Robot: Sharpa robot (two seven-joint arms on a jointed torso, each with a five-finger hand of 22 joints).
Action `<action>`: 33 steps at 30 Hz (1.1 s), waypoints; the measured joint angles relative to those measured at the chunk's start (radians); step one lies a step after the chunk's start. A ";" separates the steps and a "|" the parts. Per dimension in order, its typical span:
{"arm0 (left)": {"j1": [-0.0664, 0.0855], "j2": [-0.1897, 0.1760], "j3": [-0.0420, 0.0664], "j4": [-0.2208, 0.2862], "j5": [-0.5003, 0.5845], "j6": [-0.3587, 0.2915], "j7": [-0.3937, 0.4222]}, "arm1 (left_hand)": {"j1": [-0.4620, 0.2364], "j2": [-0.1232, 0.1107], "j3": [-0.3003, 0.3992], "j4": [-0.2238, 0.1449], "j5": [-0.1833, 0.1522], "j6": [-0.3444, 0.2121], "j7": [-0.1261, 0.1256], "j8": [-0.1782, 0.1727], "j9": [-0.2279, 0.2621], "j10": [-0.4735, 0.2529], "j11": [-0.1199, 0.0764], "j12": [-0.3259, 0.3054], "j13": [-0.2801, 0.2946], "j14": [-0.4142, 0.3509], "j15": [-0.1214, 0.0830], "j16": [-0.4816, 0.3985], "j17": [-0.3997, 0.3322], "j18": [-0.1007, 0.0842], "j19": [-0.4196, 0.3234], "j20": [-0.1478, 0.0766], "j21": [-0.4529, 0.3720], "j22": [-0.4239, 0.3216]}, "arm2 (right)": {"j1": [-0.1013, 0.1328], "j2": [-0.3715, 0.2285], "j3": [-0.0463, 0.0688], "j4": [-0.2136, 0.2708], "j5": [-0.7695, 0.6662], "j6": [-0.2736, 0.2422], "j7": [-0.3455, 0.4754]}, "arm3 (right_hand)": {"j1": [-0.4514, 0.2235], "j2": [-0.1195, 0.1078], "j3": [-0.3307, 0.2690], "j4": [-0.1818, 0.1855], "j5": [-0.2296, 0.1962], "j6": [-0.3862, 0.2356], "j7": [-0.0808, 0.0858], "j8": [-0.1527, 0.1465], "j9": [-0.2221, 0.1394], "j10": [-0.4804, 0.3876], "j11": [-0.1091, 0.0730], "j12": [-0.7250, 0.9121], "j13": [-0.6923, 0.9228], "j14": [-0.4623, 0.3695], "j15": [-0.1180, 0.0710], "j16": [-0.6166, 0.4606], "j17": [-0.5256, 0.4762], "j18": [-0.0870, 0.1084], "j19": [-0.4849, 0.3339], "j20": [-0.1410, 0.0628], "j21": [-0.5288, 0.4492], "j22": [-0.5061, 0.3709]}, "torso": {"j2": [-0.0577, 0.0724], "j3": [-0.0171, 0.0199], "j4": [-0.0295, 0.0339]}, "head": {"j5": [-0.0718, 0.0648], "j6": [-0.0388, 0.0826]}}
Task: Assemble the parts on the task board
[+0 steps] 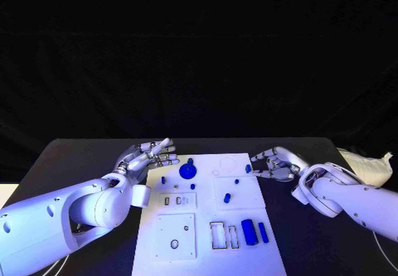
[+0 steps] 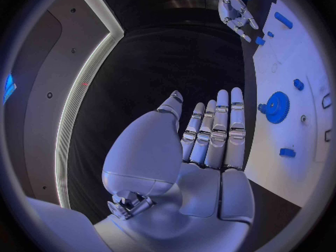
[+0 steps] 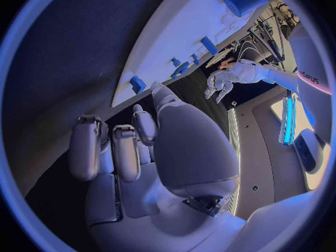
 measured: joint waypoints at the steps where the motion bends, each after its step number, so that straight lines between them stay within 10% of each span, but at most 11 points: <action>1: 0.000 0.000 0.000 -0.001 0.000 0.001 0.000 | 0.000 0.000 0.000 0.000 0.000 0.000 0.000 0.000 0.000 0.000 0.000 0.000 0.000 0.000 0.000 0.000 0.000 0.000 0.000 0.000 0.000 0.000 | 0.000 0.001 0.000 -0.004 0.001 0.001 0.002 | 0.004 0.004 0.000 -0.003 0.000 0.000 0.000 0.000 0.000 0.000 0.000 0.000 0.001 0.000 0.000 0.003 0.000 0.000 0.000 0.000 0.000 0.002 | 0.000 0.0000 0.0000 | 0.000 -0.001; 33: -0.001 0.003 0.000 -0.005 -0.002 0.007 0.000 | 0.000 0.000 0.000 0.000 0.000 0.000 0.000 0.000 0.000 0.000 0.000 0.000 0.000 0.000 0.000 0.000 0.002 0.000 0.000 0.000 0.000 0.000 | 0.000 0.074 0.004 -0.082 -0.021 0.042 0.006 | 0.031 0.031 0.035 -0.040 -0.024 0.068 -0.014 0.012 0.008 0.022 -0.015 0.042 0.032 0.000 0.000 0.012 0.001 0.000 0.004 -0.004 0.010 0.026 | -0.001 -0.0022 0.0002 | -0.006 -0.027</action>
